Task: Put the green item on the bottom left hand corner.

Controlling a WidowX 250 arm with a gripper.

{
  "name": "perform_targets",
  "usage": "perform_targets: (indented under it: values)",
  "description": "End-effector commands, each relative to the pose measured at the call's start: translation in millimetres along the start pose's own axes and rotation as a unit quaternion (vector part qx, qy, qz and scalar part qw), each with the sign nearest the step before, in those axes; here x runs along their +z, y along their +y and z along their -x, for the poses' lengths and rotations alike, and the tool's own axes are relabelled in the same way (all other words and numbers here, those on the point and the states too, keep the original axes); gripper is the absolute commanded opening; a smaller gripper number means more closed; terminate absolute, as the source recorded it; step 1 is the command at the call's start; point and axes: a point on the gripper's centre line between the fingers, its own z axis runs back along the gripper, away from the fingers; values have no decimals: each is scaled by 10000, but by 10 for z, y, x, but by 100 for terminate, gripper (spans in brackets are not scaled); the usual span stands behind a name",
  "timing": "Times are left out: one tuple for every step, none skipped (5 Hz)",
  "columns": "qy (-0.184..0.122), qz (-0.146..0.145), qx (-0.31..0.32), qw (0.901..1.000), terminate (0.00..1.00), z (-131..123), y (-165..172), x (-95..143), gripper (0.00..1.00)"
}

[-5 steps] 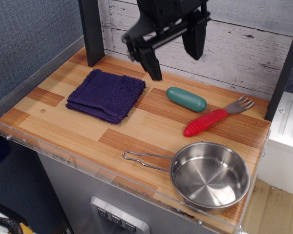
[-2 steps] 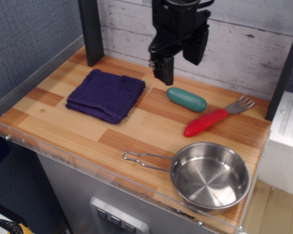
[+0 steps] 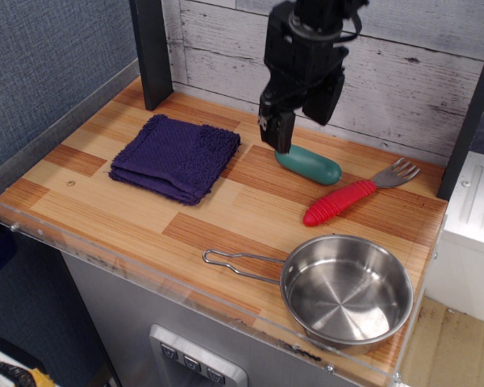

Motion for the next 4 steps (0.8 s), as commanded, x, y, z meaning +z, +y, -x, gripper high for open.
perform_targets:
  values:
    - [-311, 65, -84, 9995, 0, -66, -63, -94, 100]
    - [-249, 35, -89, 9996, 0, -18, -74, -197, 100]
    - [-171, 102, -112, 9997, 0, 11, -126, -292, 100]
    - [-29, 290, -3, 9996, 0, 4, -142, -350, 100]
